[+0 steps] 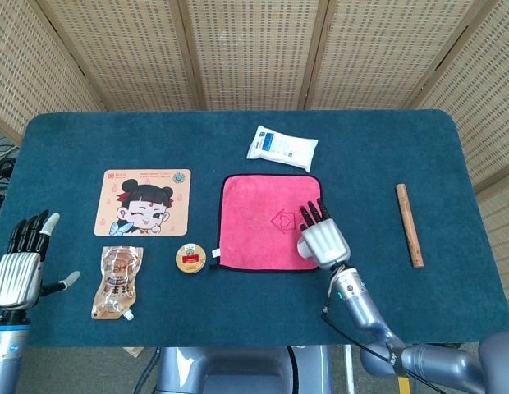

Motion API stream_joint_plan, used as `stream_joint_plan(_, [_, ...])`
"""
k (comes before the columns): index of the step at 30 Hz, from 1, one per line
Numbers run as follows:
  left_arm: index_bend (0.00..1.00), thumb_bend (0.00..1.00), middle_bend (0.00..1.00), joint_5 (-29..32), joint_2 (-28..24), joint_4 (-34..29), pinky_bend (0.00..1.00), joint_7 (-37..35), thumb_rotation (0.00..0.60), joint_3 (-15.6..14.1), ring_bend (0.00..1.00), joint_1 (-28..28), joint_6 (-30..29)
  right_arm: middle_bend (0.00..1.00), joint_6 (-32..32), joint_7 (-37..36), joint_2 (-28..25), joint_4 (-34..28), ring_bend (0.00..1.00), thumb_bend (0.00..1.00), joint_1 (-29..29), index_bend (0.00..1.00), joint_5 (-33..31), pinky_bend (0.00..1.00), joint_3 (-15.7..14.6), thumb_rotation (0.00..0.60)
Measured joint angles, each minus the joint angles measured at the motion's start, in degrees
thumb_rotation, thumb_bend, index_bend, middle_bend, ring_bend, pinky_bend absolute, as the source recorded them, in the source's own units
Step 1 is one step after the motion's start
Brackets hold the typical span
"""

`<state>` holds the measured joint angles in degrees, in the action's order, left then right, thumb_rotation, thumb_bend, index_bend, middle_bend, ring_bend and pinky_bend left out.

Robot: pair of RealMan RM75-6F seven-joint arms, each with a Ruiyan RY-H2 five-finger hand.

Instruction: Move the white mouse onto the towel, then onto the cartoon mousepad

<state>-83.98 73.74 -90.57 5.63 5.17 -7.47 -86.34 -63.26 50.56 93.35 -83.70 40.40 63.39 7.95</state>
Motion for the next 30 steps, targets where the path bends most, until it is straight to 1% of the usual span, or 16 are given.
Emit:
stream_joint_plan(4, [0.0, 0.0, 0.0, 0.38, 0.1, 0.22, 0.0, 0.02, 0.6, 0.03, 0.0, -0.25, 0.67, 0.12, 1.43, -0.68, 1.15, 3.27, 0.0, 0.23, 3.09, 0.68, 3.07, 0.0, 1.23, 0.6])
stream_joint_plan(8, [0.0, 0.0, 0.0, 0.79, 0.14, 0.29, 0.0, -0.01, 0.6, 0.13, 0.0, -0.44, 1.15, 0.12, 2.66, -0.96, 2.29, 4.85, 0.0, 0.23, 4.77, 0.68, 4.0, 0.0, 1.84, 0.6])
stream_joint_plan(15, [0.0, 0.0, 0.0, 1.24, -0.04, 0.24, 0.0, -0.58, 0.6, 0.31, 0.0, -0.47, 1.34, 0.12, 4.48, -0.32, 4.59, 6.64, 0.0, 0.23, 6.67, 0.68, 3.51, 0.0, 2.27, 0.6])
stream_joint_plan(30, [0.0, 0.0, 0.0, 1.19, -0.77, 0.18, 0.0, -2.43, 0.6, 0.11, 0.0, -0.63, 2.05, 0.12, 8.3, 1.58, 12.65, 13.23, 0.0, 0.23, 12.67, 0.68, 1.5, 0.0, 4.57, 0.6])
